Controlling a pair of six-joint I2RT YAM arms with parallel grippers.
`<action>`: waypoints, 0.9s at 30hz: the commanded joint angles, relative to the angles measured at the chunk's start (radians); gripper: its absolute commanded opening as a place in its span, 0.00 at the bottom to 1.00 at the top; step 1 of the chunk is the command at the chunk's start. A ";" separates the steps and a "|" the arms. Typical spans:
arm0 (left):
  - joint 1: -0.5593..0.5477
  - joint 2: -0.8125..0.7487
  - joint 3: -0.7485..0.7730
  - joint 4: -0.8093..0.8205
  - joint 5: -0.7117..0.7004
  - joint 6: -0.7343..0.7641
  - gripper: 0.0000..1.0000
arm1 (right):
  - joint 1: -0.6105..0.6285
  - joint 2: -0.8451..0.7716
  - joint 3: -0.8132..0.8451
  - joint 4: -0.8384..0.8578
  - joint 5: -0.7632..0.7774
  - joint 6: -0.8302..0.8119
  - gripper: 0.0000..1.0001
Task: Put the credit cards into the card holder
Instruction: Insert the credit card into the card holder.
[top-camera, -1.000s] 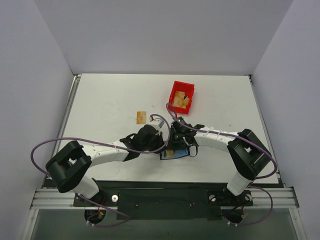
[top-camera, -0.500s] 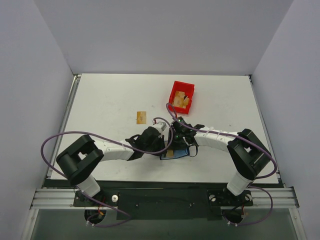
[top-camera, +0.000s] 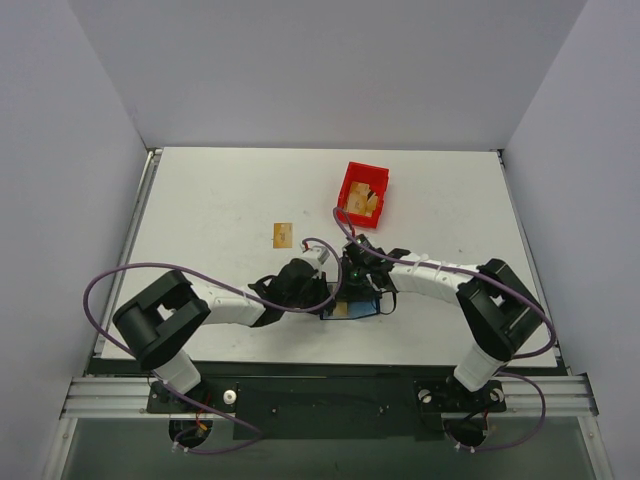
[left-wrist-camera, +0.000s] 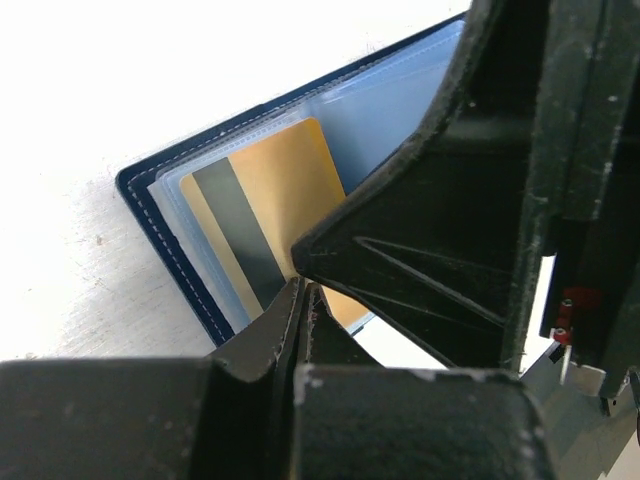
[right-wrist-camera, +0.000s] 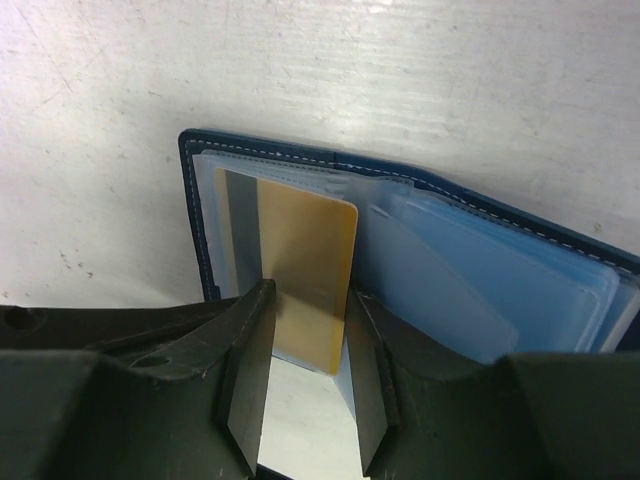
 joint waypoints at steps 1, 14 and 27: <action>-0.008 0.042 -0.039 -0.017 0.012 -0.017 0.00 | 0.006 -0.061 0.028 -0.143 0.067 -0.024 0.32; -0.008 0.045 -0.044 -0.023 0.012 -0.019 0.00 | 0.006 -0.120 0.043 -0.218 0.199 -0.047 0.36; -0.008 0.037 -0.039 -0.033 0.012 -0.019 0.00 | 0.003 -0.110 -0.012 -0.052 0.115 -0.016 0.08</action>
